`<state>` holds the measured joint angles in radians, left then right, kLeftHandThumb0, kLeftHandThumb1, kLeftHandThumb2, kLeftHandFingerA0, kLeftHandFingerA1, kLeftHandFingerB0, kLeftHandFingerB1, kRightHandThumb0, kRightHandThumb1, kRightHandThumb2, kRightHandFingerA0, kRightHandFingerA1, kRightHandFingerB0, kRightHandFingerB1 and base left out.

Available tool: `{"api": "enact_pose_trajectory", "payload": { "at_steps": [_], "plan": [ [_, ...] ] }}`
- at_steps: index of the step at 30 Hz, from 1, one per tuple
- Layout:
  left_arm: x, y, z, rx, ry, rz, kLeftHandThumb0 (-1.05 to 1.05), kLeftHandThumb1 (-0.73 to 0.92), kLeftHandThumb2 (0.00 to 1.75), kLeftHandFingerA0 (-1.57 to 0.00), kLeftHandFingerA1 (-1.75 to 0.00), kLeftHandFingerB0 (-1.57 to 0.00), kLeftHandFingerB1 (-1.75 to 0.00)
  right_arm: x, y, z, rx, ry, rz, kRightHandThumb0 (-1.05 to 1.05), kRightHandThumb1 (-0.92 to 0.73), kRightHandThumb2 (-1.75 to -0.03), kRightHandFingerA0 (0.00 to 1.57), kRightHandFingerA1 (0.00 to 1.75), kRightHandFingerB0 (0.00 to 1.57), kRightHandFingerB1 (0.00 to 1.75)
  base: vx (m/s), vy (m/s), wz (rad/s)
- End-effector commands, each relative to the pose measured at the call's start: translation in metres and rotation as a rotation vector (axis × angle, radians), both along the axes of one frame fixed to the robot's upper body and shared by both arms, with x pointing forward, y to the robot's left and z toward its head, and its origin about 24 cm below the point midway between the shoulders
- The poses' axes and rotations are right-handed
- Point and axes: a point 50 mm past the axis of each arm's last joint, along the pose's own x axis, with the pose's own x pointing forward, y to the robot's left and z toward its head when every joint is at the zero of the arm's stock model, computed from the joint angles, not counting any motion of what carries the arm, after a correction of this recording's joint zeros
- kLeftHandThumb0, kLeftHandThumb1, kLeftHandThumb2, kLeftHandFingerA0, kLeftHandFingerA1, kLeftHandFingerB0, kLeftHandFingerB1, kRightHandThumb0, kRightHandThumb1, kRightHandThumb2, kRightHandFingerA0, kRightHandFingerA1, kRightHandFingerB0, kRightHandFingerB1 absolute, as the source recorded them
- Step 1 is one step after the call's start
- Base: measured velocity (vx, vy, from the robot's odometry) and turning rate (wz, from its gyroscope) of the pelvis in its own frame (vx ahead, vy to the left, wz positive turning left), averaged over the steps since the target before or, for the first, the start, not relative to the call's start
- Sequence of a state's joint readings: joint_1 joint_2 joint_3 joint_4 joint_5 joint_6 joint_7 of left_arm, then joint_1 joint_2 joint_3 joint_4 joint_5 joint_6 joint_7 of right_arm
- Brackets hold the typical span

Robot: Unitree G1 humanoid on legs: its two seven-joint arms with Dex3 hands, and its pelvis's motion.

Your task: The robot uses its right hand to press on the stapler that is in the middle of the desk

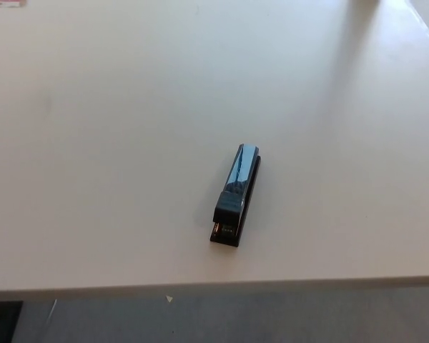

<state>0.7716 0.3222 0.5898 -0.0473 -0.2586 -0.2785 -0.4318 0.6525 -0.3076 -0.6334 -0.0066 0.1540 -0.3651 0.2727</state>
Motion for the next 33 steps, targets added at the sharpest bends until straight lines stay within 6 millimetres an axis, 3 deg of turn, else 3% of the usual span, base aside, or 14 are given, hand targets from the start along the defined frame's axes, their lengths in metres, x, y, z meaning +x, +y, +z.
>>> {"api": "enact_pose_trajectory", "payload": {
  "at_steps": [1,5,7,9,10,11,14,15,22,23,25,29,30,33],
  "plan": [
    [-0.003,0.007,0.061,-0.127,-0.099,-0.096,-0.87,0.83,1.16,0.00,-0.26,-0.02,-0.28,-0.004,-0.009,0.066,-0.047,-0.079,0.068,-0.91,-0.78,-1.25,0.00,0.42,0.04,0.25,0.00,0.000,0.00],
    [-0.008,0.022,0.075,-0.080,-0.110,-0.025,-0.87,0.83,1.18,0.00,-0.31,0.00,-0.20,-0.006,-0.018,0.077,-0.084,-0.098,-0.027,-0.88,-0.80,-1.28,0.00,0.40,0.00,0.23,0.00,0.000,0.00],
    [-0.007,0.026,0.084,-0.070,-0.150,0.007,-0.92,0.82,1.17,0.00,-0.30,0.00,-0.18,-0.006,-0.022,0.083,-0.091,-0.132,-0.064,-0.91,-0.92,-0.91,0.01,0.37,0.00,0.15,0.00,0.000,0.00],
    [-0.004,0.030,0.096,-0.045,-0.222,0.030,-0.95,0.84,1.19,0.00,-0.29,0.00,-0.16,-0.008,-0.029,0.089,-0.095,-0.194,-0.110,-0.93,-0.85,-1.28,0.00,0.34,0.00,0.18,0.00,0.000,0.00],
    [-0.002,0.031,0.100,-0.033,-0.252,0.033,-0.92,0.84,1.19,0.00,-0.31,0.00,-0.17,-0.008,-0.031,0.092,-0.087,-0.231,-0.122,-0.90,-0.92,-0.82,0.02,0.34,0.00,0.10,0.00,0.000,0.00],
    [0.001,0.031,0.108,-0.028,-0.316,0.026,-0.90,0.84,1.18,0.00,-0.32,0.00,-0.19,-0.007,-0.032,0.097,-0.073,-0.284,-0.123,-0.95,-0.89,-1.29,0.01,0.29,0.00,0.13,0.00,0.000,0.00],
    [0.008,0.021,0.128,-0.061,-0.438,-0.023,-0.85,0.80,1.16,-0.01,-0.34,0.00,-0.22,-0.002,-0.019,0.109,-0.067,-0.370,-0.033,-0.87,-0.92,-0.95,0.09,0.40,0.00,0.16,0.00,0.000,0.00],
    [0.011,0.014,0.134,-0.056,-0.481,-0.053,-0.87,0.80,1.16,-0.01,-0.34,0.00,-0.20,0.001,-0.008,0.114,-0.071,-0.374,0.010,-0.86,-0.89,-1.30,0.12,0.35,0.00,0.16,0.00,0.000,0.00],
    [0.020,-0.015,0.187,0.064,-0.703,-0.191,-0.88,0.80,1.19,0.00,-0.34,0.00,-0.20,0.014,0.024,0.147,-0.146,-0.546,0.150,-0.88,-0.86,-1.30,0.08,0.37,0.00,0.17,0.00,0.000,0.00],
    [0.022,-0.016,0.192,0.075,-0.731,-0.202,-0.89,0.92,0.85,0.00,-0.35,0.00,-0.12,0.015,0.025,0.152,-0.150,-0.568,0.150,-0.90,-0.92,-0.93,0.04,0.39,0.00,0.08,0.00,0.000,0.00],
    [0.024,-0.017,0.196,0.083,-0.757,-0.214,-0.85,0.79,1.20,0.00,-0.36,0.00,-0.21,0.016,0.025,0.156,-0.154,-0.587,0.148,-0.96,-0.83,-1.10,0.05,0.35,0.00,0.07,0.00,0.000,0.00],
    [0.028,-0.028,0.210,0.101,-0.823,-0.261,-0.84,0.76,1.18,-0.02,-0.41,0.00,-0.21,0.020,0.035,0.167,-0.125,-0.661,0.212,-0.99,-0.84,-1.27,0.02,0.30,0.00,0.06,0.00,0.000,0.00],
    [0.031,-0.035,0.214,0.109,-0.846,-0.286,-0.91,0.92,0.79,0.00,-0.46,0.00,-0.31,0.022,0.042,0.171,-0.119,-0.686,0.243,-0.98,-0.82,-1.26,0.03,0.29,0.00,0.06,0.00,0.000,0.00],
    [0.038,-0.053,0.221,0.121,-0.898,-0.359,-0.91,0.79,1.18,-0.04,-0.43,-0.07,-0.19,0.029,0.056,0.177,-0.120,-0.710,0.318,-0.95,-0.80,-1.25,0.03,0.27,0.00,0.09,0.00,0.000,0.00]
  ]
}}
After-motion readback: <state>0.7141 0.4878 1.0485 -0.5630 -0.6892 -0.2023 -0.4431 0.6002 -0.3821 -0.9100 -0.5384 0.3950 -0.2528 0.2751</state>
